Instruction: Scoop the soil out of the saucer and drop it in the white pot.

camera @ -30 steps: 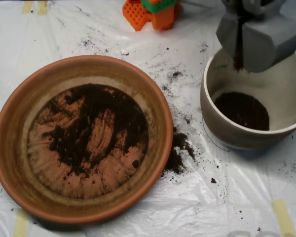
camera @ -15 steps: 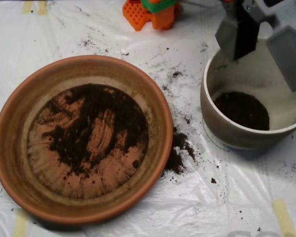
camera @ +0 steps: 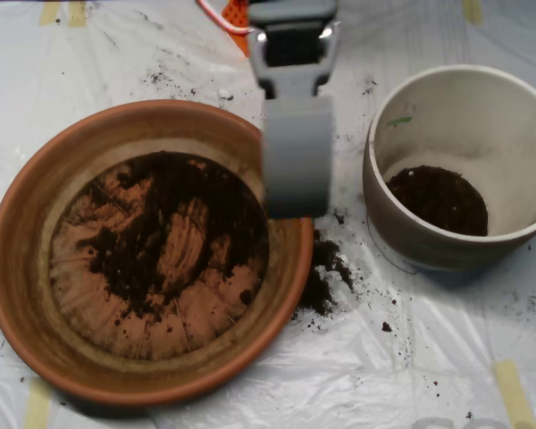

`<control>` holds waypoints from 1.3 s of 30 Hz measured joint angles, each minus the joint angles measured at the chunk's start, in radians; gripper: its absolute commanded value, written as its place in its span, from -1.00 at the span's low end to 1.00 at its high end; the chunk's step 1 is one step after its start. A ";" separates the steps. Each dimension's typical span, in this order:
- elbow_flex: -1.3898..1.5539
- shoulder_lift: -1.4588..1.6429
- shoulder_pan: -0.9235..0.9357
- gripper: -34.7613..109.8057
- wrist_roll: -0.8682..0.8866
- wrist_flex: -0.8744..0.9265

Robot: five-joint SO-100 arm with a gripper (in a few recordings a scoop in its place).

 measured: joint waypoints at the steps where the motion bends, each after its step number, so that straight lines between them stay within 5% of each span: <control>1: 0.049 0.017 0.037 0.10 -0.005 -0.018; 20: 0.449 -0.163 0.445 0.30 0.002 -0.307; 39: 0.144 -0.520 0.443 0.34 -0.006 -0.152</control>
